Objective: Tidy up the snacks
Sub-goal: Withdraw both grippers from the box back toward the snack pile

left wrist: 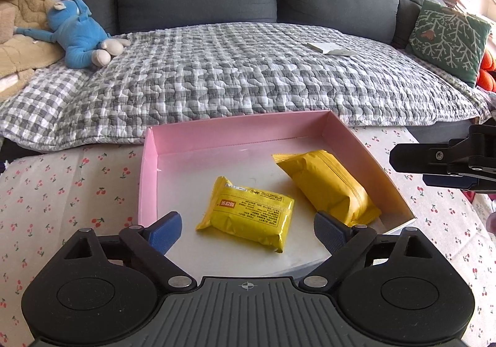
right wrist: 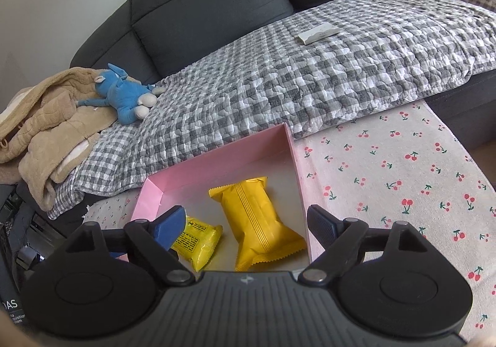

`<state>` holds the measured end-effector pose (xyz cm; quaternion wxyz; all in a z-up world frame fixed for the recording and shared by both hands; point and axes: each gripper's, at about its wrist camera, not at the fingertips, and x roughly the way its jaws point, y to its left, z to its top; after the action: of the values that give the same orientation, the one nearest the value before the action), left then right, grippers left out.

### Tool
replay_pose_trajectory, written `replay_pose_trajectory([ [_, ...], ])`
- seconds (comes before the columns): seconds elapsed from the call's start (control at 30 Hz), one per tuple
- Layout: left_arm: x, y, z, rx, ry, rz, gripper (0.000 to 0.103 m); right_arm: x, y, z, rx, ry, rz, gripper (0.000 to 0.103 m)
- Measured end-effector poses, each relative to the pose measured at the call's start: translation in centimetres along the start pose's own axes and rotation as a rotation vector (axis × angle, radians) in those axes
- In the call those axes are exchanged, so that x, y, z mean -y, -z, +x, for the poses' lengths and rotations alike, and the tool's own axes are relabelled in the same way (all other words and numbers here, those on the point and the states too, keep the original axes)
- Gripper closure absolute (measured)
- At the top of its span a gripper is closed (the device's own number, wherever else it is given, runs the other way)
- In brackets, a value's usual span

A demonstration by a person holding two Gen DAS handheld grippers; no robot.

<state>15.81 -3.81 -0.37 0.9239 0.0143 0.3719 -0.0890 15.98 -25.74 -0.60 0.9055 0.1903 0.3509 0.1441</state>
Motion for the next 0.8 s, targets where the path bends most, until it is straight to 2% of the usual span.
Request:
replay_pose_trajectory([
  [0.13,-0.2,0.9,-1.6,0.004,-0.002,0.013,0.009,-0.3,0.6,-1.1,0.007,0.008,-0.009,0.011],
  [0.47,-1.4,3.1,-5.1,0.006,0.021,0.005,0.006,-1.9,2.3,-3.1,0.002,0.044,-0.045,0.005],
  [0.63,-2.1,4.7,-6.4,-0.003,0.003,0.022,0.005,-2.9,3.0,-4.5,0.011,0.072,-0.106,0.001],
  [0.8,-2.8,6.4,-7.4,-0.016,-0.021,0.042,0.005,-3.1,4.1,-5.1,0.018,0.075,-0.137,0.001],
])
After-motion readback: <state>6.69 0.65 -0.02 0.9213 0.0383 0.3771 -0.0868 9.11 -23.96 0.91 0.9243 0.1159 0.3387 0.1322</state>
